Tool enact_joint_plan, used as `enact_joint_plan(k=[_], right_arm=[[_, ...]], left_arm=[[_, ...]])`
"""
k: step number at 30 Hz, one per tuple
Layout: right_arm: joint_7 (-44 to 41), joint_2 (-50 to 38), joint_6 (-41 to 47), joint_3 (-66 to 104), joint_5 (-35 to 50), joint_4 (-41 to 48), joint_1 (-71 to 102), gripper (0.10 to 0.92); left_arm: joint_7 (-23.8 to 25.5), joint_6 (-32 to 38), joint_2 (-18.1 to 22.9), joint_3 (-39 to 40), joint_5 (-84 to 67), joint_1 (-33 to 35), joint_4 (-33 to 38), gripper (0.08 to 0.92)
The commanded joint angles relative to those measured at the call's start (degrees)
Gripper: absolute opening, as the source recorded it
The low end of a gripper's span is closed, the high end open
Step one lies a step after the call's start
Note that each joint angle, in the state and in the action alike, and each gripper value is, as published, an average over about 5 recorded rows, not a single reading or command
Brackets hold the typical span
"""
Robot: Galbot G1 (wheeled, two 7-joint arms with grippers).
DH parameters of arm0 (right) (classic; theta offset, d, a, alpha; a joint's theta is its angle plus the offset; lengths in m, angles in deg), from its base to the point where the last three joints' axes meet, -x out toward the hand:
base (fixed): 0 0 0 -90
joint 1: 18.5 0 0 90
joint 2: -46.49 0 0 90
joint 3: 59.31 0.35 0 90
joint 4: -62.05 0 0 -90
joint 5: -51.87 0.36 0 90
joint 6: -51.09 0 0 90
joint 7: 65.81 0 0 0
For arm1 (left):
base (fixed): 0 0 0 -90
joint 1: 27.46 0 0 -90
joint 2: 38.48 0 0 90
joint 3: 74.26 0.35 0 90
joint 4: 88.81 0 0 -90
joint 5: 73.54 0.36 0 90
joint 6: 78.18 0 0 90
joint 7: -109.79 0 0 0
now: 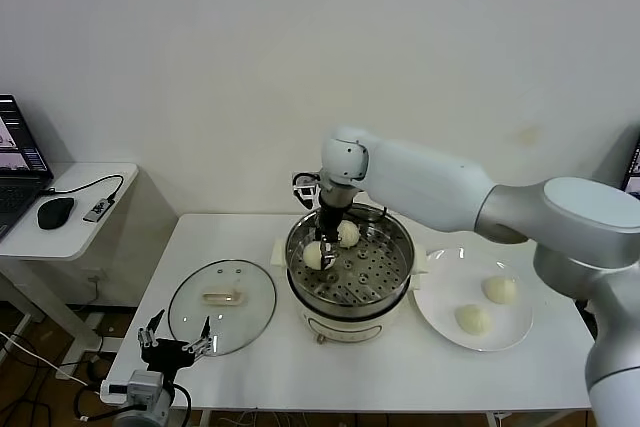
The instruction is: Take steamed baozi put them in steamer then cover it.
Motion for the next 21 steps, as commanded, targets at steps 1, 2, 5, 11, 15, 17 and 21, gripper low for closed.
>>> enact_joint_plan(k=[1, 2, 5, 11, 15, 17, 21], right_arm=[[1.3, 1.3, 0.0, 1.0, -0.8, 0.9, 1.6, 0.66], [1.7, 1.1, 0.0, 1.2, -0.7, 0.7, 1.6, 0.686], [2.0, -0.3, 0.1, 1.6, -0.2, -0.9, 0.8, 0.765], [-1.4, -10.2, -1.2, 1.2, -1.2, -11.1, -5.7, 0.821], [-3.8, -21.6, -3.0, 1.2, -1.5, -18.8, -11.5, 0.823], [-4.8, -27.1, -3.9, 1.2, -1.9, -22.0, -13.5, 0.823], [-6.6, -37.9, -6.3, 0.3, -3.8, -26.9, -16.1, 0.823]], left_arm=[[0.0, 0.0, 0.2, 0.1, 0.0, 0.1, -0.3, 0.823], [0.0, 0.0, 0.2, 0.0, 0.0, 0.1, -0.3, 0.823], [0.0, 0.0, 0.4, 0.1, 0.1, 0.1, -0.3, 0.823], [0.2, -0.1, 0.5, 0.3, 0.1, 0.4, -0.1, 0.823], [0.4, -0.3, 0.3, 0.4, -0.2, 0.7, 0.1, 0.823], [0.5, -0.4, 0.2, 0.5, -0.4, 0.8, 0.2, 0.823], [0.7, -0.6, -0.1, 0.4, -0.9, 0.9, -0.3, 0.823]])
